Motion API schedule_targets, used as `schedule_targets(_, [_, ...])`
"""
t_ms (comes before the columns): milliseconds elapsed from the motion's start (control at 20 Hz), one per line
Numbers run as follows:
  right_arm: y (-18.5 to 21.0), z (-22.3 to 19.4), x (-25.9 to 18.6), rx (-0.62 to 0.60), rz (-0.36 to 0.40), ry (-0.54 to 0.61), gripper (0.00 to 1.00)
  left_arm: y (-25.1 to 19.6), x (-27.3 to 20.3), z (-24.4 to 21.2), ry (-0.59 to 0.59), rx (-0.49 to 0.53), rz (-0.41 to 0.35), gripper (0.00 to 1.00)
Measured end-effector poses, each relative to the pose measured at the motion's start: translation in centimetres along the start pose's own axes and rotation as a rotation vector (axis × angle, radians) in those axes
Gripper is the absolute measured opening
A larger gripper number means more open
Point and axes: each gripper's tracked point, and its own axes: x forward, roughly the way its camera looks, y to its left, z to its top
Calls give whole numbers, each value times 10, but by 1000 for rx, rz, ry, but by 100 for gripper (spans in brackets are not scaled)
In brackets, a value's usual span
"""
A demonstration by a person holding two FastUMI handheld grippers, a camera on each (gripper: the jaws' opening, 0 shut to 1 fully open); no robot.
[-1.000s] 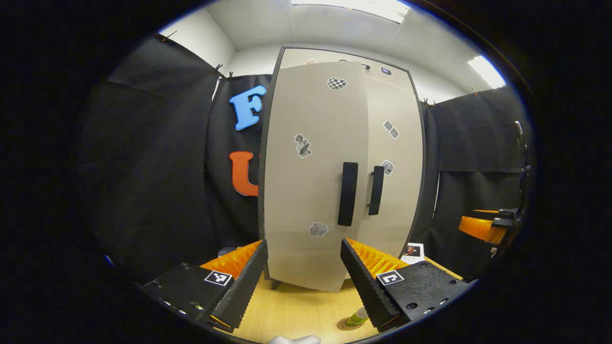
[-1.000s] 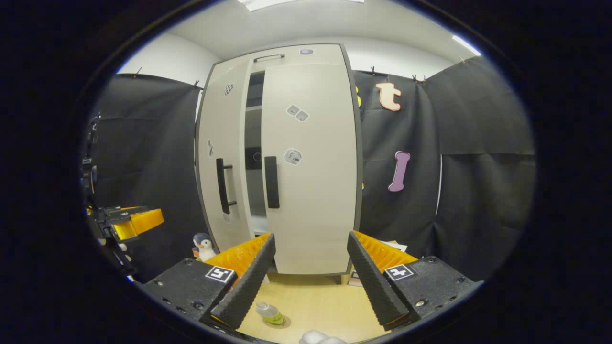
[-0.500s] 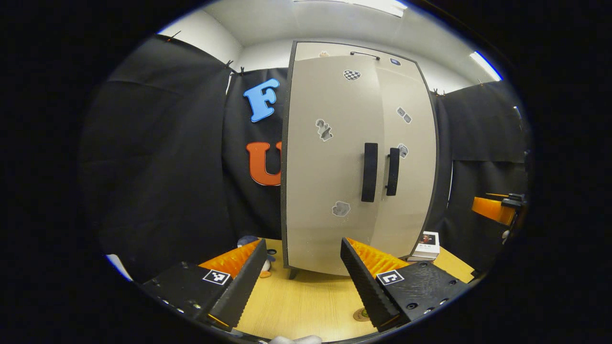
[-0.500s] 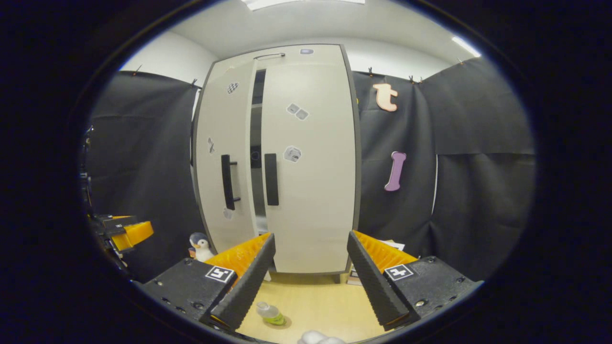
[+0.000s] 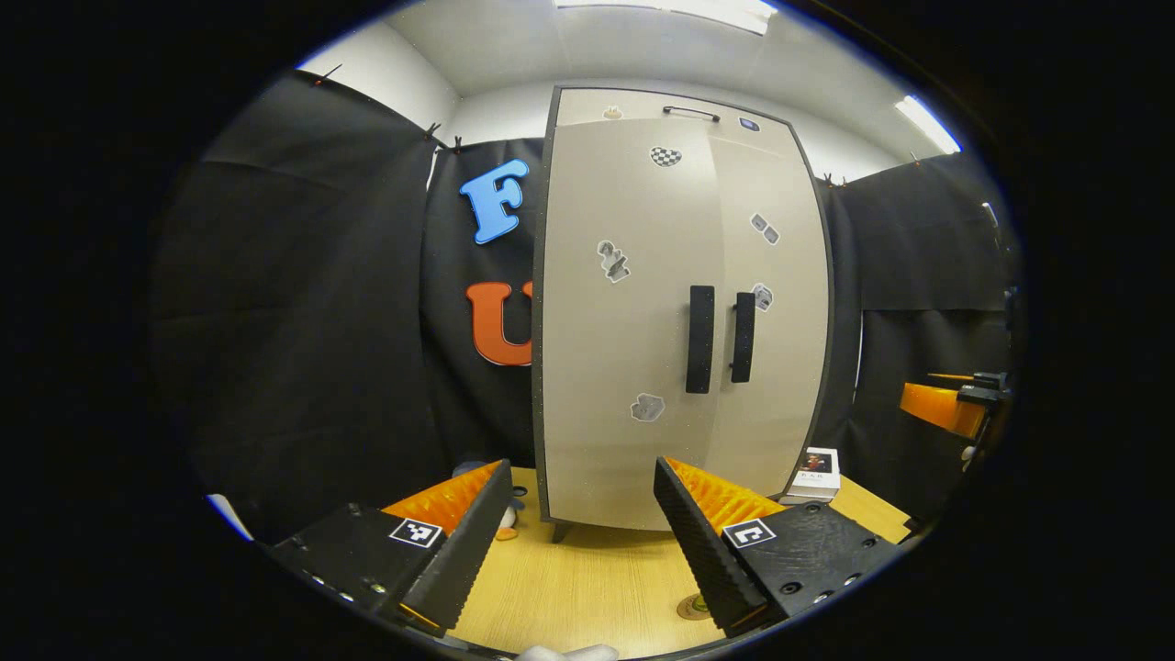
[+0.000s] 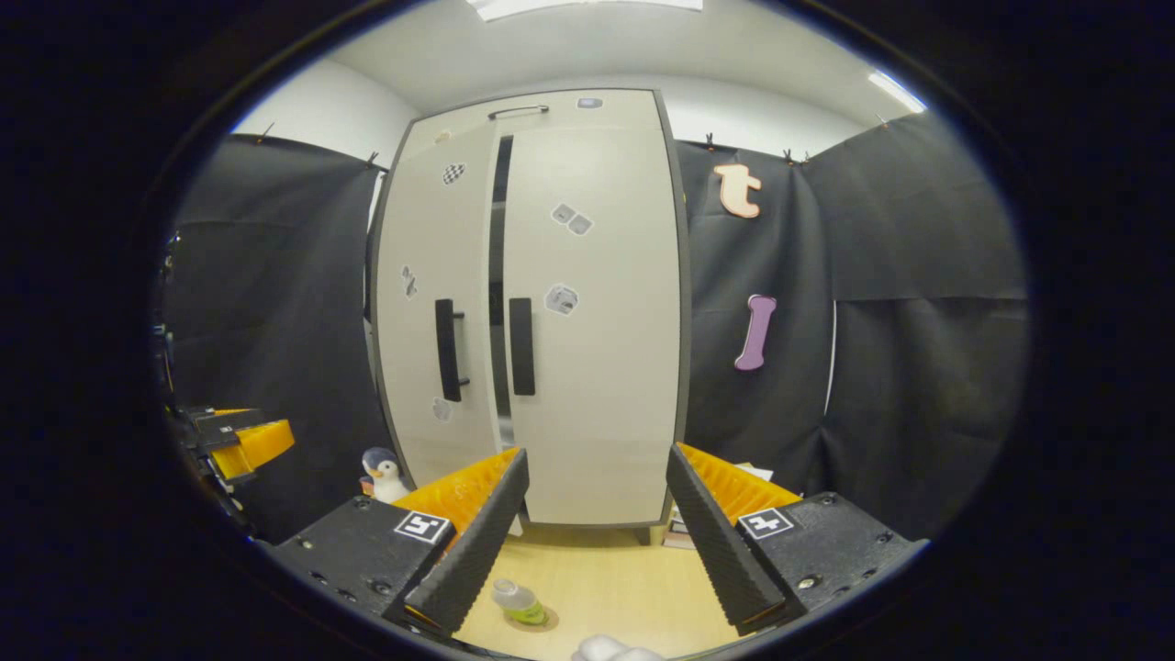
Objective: Grasp the bottle in the cabinet with the left hand and place it on the coaster, then close the right door with the right hand and the left door with the left hand.
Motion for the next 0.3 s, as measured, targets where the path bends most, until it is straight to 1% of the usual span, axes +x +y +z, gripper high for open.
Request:
schedule_targets(50, [1,0,0,2,1,1,95,0,0,0,2,2,-1,95])
schedule_targets(100, [0,0,0,2,-1,1,95,-1,0,-1,3,4,-3,100])
schedule_targets(150, [0,0,0,2,-2,3,99,0,0,-2,4,7,-3,95])
schedule_targets(200, [1,-1,-1,3,-2,3,95,-1,1,-3,7,8,-4,95])
schedule_targets(300, [1,-1,-1,5,-4,4,95,0,0,-2,7,11,-5,95])
